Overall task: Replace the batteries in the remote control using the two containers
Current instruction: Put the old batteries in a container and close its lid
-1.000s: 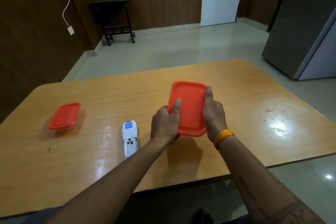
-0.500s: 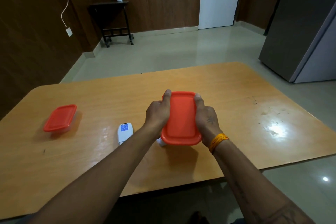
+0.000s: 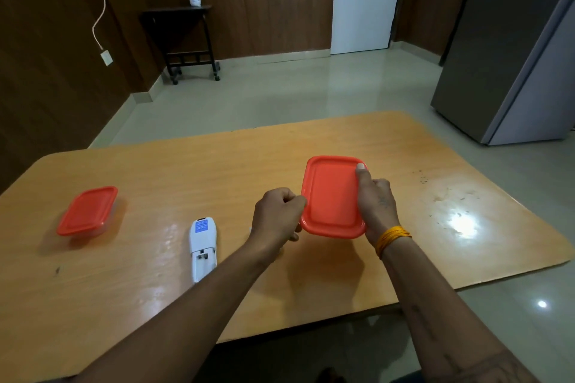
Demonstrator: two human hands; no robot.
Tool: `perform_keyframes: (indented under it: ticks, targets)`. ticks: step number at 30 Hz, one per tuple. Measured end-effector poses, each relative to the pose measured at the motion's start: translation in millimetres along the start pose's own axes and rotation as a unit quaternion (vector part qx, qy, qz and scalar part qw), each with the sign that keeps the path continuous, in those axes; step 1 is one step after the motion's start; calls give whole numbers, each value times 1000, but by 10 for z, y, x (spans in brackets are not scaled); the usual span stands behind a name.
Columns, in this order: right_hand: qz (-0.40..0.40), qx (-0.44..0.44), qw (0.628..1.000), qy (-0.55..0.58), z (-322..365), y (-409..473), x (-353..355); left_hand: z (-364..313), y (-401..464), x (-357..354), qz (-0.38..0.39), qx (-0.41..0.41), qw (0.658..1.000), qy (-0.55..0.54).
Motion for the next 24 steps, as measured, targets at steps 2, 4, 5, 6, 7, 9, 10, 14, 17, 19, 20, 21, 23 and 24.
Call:
perform_keyframes:
  ticks: [2, 4, 5, 6, 7, 9, 10, 14, 17, 19, 20, 21, 23, 24]
  targets:
    - [-3, -7, 1000, 13, -14, 21, 57, 11, 40, -78, 32, 32, 998, -41]
    - [-7, -15, 1000, 27, -13, 53, 101, -32, 83, -151, 49, 26, 998, -39]
    - [-8, -17, 999, 36, -7, 72, 120, -72, 108, -180, 46, 18, 998, -35]
    - [-9, -13, 999, 48, 10, 82, 143, -119, 140, -207, 38, 11, 998, -38]
    - [-13, -4, 998, 59, 19, 102, 167, -175, 181, -239, 29, 5, 999, -42]
    - [-31, 28, 998, 54, 39, 163, 239, -301, 284, -341, 12, -11, 999, -40]
    - [-42, 45, 997, 44, 48, 195, 286, -358, 340, -410, 8, -17, 999, -37]
    - [-44, 87, 995, 1, 54, 468, 459, -521, 570, -770, 13, -7, 998, -67]
    - [-25, 94, 995, -28, 64, 783, 558, -626, 809, -1037, 14, 18, 993, -115]
    - [-35, 83, 995, -30, 69, 1024, 630, -706, 997, -1203, 32, 23, 989, -144]
    - [-39, 73, 996, -25, 65, 1157, 668, -746, 1082, -1290, 44, 25, 987, -154]
    - [-38, 65, 997, -16, 62, 1297, 701, -779, 1162, -1381, 53, 24, 986, -156]
    - [-27, 64, 998, -3, 58, 1604, 754, -855, 1306, -1576, 55, 2, 989, -139]
    - [-22, 69, 997, -3, 68, 1744, 779, -892, 1380, -1679, 51, -15, 990, -129]
Point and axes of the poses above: each hand's wrist, its own y-axis towards the middle knuckle, its own x-axis out of the back of the hand, z = x × y, the point moved 4 cm from there along y, towards the middle knuckle, and after that the axes turned 8 degrees about x, right-handed, at the moved point
